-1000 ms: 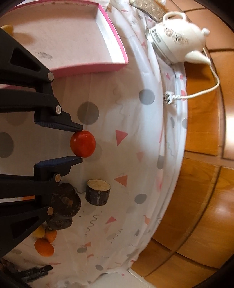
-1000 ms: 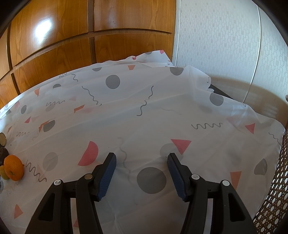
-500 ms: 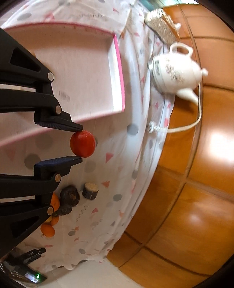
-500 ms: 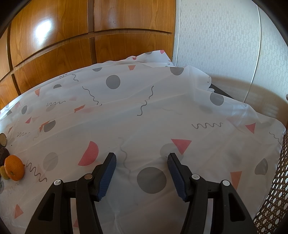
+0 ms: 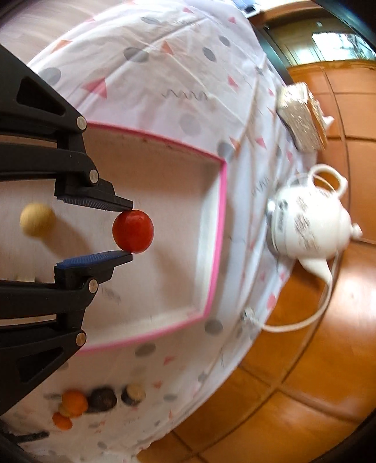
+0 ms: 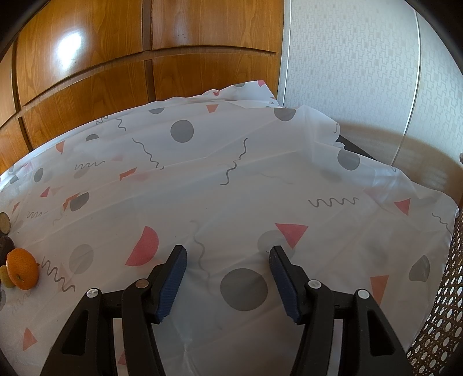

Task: Organize fruits
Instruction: 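Carry the red tomato with the left gripper into the tray and release, then reach the right gripper to a small yellow fruit and grasp it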

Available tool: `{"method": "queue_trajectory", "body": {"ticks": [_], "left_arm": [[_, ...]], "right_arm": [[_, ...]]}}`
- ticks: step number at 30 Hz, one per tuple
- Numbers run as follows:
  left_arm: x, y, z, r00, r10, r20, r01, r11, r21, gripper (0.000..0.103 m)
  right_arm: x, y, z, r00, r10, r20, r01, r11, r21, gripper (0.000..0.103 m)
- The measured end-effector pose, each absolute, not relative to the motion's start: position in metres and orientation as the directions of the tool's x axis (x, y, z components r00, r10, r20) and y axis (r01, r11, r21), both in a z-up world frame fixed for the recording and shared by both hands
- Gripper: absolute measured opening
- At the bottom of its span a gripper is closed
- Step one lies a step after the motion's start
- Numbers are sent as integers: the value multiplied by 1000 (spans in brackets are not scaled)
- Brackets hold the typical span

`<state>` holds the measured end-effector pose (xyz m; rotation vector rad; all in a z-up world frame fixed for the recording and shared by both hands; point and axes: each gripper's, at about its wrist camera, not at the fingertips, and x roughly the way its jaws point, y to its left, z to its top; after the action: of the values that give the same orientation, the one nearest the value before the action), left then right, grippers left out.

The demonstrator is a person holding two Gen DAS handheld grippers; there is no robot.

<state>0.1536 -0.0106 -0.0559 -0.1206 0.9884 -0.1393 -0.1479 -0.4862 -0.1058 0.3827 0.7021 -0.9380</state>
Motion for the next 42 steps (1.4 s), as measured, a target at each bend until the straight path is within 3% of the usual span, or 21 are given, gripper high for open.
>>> {"method": "queue_trajectory", "body": {"ticks": [12, 19, 29, 42], "left_arm": [[145, 3, -66, 547, -115, -829, 17, 992, -126, 31], [124, 7, -50, 596, -123, -794, 16, 990, -141, 53], [87, 20, -35, 614, -163, -772, 17, 981, -194, 54], [52, 28, -29, 644, -141, -752, 30, 987, -160, 56]], "right_arm": [[-149, -487, -107, 394, -602, -695, 833, 553, -6, 60], [-150, -487, -107, 396, -600, -695, 832, 555, -5, 60], [-151, -489, -106, 402, -593, -697, 829, 559, 3, 61], [-150, -492, -102, 413, -549, -726, 815, 579, 26, 60]]}}
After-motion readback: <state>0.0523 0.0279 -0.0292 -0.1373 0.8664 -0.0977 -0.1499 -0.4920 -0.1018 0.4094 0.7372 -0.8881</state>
